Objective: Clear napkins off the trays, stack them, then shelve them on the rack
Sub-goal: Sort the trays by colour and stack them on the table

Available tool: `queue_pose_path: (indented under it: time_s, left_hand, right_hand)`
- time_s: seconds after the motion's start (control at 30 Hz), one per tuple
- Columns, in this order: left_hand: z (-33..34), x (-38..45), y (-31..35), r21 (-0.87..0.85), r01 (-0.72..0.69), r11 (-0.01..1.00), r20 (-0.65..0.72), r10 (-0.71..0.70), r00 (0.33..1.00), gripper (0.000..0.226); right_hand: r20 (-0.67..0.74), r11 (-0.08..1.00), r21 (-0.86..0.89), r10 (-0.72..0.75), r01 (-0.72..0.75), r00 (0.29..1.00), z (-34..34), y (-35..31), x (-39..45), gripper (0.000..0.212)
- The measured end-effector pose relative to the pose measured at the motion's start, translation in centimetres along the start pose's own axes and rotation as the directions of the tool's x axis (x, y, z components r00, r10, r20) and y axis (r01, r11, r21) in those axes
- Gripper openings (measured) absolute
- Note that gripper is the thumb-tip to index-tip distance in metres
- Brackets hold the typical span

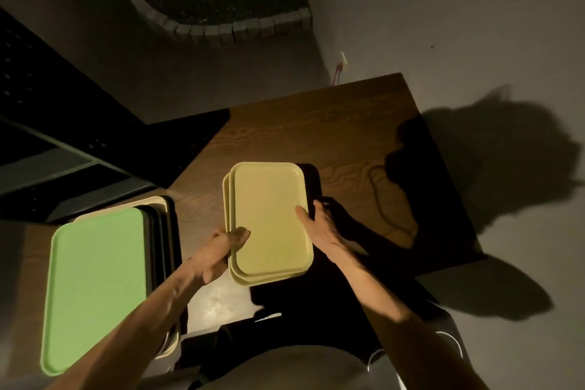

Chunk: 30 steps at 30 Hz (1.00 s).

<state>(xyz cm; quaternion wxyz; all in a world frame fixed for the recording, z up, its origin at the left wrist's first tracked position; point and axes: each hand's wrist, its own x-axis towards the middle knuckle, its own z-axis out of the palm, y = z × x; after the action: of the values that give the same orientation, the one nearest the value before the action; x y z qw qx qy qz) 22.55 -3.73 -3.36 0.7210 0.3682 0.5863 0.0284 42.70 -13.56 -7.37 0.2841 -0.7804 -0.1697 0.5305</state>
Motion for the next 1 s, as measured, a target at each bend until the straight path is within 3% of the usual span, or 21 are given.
queue_pose_path:
  time_s: [0.1, 0.13, 0.2, 0.33, 0.43, 0.6, 0.83, 1.0]
  left_hand:
    - [-1.5, -1.1, 0.4, -0.078, 0.021, 0.997, 0.150, -0.009, 0.989, 0.006]
    - [-2.2, -1.3, 0.3, -0.102, 0.029, 0.994, 0.164, -0.012, 0.986, 0.017]
    - [-3.4, -1.9, 0.2, -0.165, 0.053, 0.985, 0.189, -0.021, 0.982, 0.032]
    - [-6.0, -2.9, -0.1, -0.217, 0.038, 0.975, 0.184, 0.002, 0.983, 0.025]
    - [-8.1, -3.4, -0.3, -0.199, -0.015, 0.980, 0.165, 0.049, 0.985, 0.028]
    - [-12.6, -3.5, -2.0, -0.228, -0.063, 0.972, -0.063, 0.050, 0.997, 0.027]
    - [-19.5, -5.1, -4.0, -0.128, -0.141, 0.982, -0.352, 0.088, 0.932, 0.012]
    - [-26.2, -6.7, -4.9, 0.094, -0.146, 0.985, -0.435, 0.173, 0.884, 0.013]
  right_hand:
    - [0.073, 0.985, 0.173, 0.008, -0.021, 0.997, 1.1, -1.8, -0.5, 0.070]
    - [0.085, 0.974, 0.226, 0.007, -0.026, 0.996, 1.6, -2.2, -0.6, 0.068]
    - [0.114, 0.949, 0.311, 0.019, -0.053, 0.993, 2.6, -3.0, -0.7, 0.069]
    - [0.209, 0.916, 0.387, 0.024, -0.105, 0.978, 4.8, -4.0, -1.2, 0.083]
    - [0.229, 0.909, 0.401, 0.021, -0.114, 0.973, 6.5, -4.6, -2.1, 0.069]
    - [0.290, 0.946, 0.315, -0.024, -0.072, 0.957, 9.5, -6.2, -2.9, 0.072]
    - [0.369, 0.998, 0.056, -0.028, 0.008, 0.929, 17.1, -10.0, -4.8, 0.067]
    - [0.456, 0.982, -0.166, -0.010, 0.095, 0.890, 22.5, -10.7, -5.8, 0.036]
